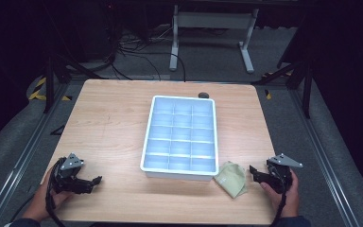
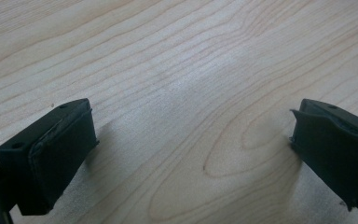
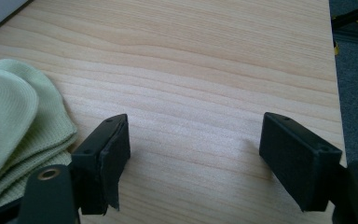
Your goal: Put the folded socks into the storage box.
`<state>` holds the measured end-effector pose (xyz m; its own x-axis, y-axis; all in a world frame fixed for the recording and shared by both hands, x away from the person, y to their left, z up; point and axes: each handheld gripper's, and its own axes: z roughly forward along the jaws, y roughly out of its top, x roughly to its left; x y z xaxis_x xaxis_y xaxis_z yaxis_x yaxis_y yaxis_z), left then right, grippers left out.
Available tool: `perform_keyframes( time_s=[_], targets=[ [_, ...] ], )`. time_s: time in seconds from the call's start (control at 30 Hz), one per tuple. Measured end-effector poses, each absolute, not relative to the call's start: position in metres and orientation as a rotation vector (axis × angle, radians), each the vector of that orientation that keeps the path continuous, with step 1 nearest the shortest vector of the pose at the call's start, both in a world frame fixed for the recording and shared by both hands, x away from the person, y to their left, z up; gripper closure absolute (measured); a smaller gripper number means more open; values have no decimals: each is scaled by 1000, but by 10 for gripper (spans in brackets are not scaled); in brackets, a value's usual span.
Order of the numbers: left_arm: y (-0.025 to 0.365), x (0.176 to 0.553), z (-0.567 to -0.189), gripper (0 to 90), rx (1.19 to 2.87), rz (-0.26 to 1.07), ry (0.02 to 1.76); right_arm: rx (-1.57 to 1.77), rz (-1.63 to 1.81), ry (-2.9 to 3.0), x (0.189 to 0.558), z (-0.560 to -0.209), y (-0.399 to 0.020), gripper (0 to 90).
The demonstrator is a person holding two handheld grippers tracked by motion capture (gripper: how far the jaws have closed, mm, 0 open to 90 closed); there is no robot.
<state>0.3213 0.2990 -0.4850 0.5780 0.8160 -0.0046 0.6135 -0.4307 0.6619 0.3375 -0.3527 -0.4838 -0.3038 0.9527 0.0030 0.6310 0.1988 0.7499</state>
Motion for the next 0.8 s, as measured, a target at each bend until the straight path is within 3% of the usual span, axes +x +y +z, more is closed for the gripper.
perform_keyframes(
  time_s=[0.8],
  targets=[
    [312,320,-485,3,2203,415,1107,1479,915,2011,335,-483,-353,265]
  ],
)
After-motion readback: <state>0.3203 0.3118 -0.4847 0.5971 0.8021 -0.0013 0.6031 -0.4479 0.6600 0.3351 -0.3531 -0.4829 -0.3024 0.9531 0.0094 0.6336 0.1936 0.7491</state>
